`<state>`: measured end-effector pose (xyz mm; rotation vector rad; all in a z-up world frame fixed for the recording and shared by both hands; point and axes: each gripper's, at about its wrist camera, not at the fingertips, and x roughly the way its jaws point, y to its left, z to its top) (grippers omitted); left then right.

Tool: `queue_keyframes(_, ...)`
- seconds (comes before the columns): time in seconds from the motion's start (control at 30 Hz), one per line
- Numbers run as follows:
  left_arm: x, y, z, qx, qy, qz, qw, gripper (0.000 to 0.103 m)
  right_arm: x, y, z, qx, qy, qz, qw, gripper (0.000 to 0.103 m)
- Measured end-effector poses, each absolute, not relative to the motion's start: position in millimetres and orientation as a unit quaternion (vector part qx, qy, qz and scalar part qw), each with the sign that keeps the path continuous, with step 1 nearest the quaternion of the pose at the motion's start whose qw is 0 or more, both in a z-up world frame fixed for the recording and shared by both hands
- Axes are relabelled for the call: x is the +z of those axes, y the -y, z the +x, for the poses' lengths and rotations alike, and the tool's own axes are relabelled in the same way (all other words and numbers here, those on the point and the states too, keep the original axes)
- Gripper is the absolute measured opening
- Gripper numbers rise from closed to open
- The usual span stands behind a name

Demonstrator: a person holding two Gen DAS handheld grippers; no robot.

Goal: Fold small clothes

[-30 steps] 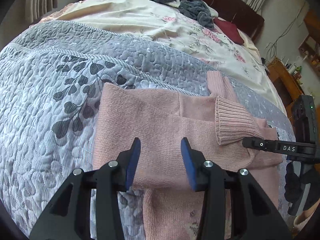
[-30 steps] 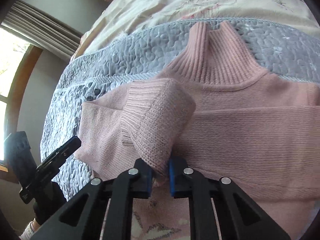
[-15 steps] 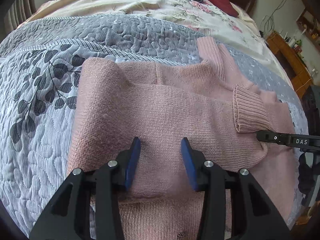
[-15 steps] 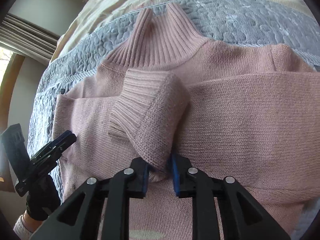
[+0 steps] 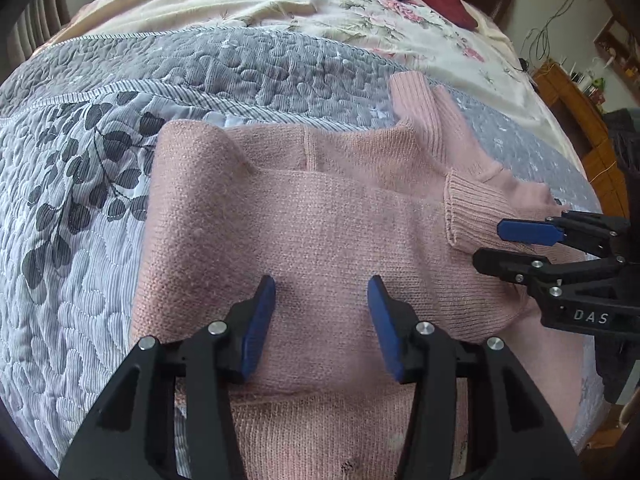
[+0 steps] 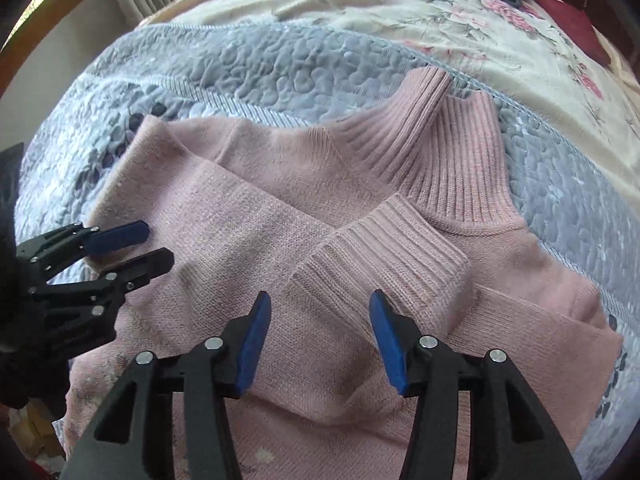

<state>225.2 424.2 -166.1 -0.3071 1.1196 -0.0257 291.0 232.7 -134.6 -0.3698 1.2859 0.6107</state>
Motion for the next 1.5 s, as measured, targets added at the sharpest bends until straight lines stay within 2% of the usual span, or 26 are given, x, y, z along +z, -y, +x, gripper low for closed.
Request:
queue_keyframes(0.1, -168.1, -424.5, 224.2, -0.016, -0.525, -0.141, 0.839, 0.048, -152.2, -232.0, 296.6, 0.262, -0.6, -0.181, 0.734, 0.051)
queue_keyframes(0.17, -168.7, -425.1, 224.4, -0.017, -0.526, -0.143, 0.838, 0.049, -156.6, -228.8, 298.7, 0.258, -0.601, -0.179, 0.735, 0.045)
queue_keyframes(0.23, -169.2, -426.0, 225.7, -0.018, -0.527, -0.146, 0.837, 0.049, -154.7, -223.3, 300.8, 0.246, -0.597, -0.179, 0.742, 0.024)
queue_keyframes(0.27, -169.4, -427.1, 225.8, -0.018, -0.528, -0.15, 0.836, 0.049, -152.6, -217.8, 303.1, 0.246, -0.599, -0.163, 0.744, 0.019)
queue_keyframes(0.3, -169.9, -428.2, 226.1, -0.018, -0.528, -0.154, 0.835, 0.049, -149.8, -209.6, 305.6, 0.247, -0.603, -0.142, 0.745, 0.009)
queue_keyframes(0.57, -171.6, -425.1, 226.2, -0.016, -0.528, -0.147, 0.836, 0.052, -98.8, -120.0, 304.4, 0.225, -0.585, 0.009, 0.779, 0.009)
queue_keyframes(0.73, -172.3, -419.9, 226.6, -0.012, -0.528, -0.135, 0.839, 0.055, -100.3, -66.4, 294.5, 0.199, -0.603, 0.062, 0.77, 0.009)
queue_keyframes(0.93, -171.8, -413.9, 228.6, -0.01, -0.533, -0.114, 0.838, 0.059, -123.6, -20.8, 282.0, 0.157, -0.631, 0.067, 0.756, 0.023)
queue_keyframes(1.07, -156.1, -406.8, 231.4, -0.009, -0.532, -0.099, 0.841, 0.059, -103.2, -3.6, 281.5, 0.161, -0.599, 0.087, 0.78, 0.025)
queue_keyframes(1.13, -144.8, -399.7, 233.4, -0.018, -0.519, -0.101, 0.849, 0.059, -91.0, -11.6, 286.3, 0.187, -0.579, 0.089, 0.789, 0.033)
queue_keyframes(1.2, -138.7, -389.6, 237.6, -0.028, -0.51, -0.098, 0.854, 0.059, -88.7, -29.3, 291.2, 0.215, -0.574, 0.076, 0.786, 0.037)
queue_keyframes(1.5, -166.1, -375.7, 246.8, -0.03, -0.532, -0.078, 0.843, 0.059, -134.2, -42.2, 289.1, 0.208, -0.613, 0.043, 0.761, 0.037)
